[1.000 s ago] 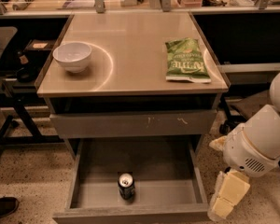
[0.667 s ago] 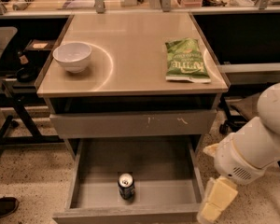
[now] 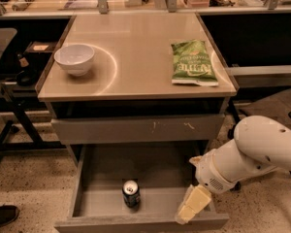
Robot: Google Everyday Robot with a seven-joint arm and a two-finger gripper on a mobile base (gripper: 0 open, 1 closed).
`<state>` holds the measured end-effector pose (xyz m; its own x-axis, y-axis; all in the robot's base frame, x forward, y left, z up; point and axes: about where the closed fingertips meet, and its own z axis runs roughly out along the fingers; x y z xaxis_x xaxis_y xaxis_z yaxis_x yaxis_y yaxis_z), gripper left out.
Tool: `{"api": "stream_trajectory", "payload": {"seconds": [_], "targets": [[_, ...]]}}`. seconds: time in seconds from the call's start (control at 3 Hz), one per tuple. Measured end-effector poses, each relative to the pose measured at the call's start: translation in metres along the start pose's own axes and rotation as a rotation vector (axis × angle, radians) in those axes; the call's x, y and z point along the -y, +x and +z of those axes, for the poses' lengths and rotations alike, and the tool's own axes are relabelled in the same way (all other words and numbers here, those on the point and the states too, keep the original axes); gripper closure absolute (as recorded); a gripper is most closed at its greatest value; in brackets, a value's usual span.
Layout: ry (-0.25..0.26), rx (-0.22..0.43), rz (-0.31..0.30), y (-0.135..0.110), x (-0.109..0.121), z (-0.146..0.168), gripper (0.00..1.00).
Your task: Pick pepsi can from middle drawer and place on counter
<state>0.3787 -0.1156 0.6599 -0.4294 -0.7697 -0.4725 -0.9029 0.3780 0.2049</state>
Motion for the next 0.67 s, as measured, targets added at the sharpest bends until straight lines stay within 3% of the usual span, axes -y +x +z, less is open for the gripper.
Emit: {"api": "stream_trajectory", "payload": {"seconds": [0.33, 0.67], "targets": [[-0.043, 0.01, 0.044, 0.0021, 0.0069, 0.0411, 0.0], [-0.048, 0.013, 0.049, 0.0029, 0.0077, 0.045, 0.0]]}}
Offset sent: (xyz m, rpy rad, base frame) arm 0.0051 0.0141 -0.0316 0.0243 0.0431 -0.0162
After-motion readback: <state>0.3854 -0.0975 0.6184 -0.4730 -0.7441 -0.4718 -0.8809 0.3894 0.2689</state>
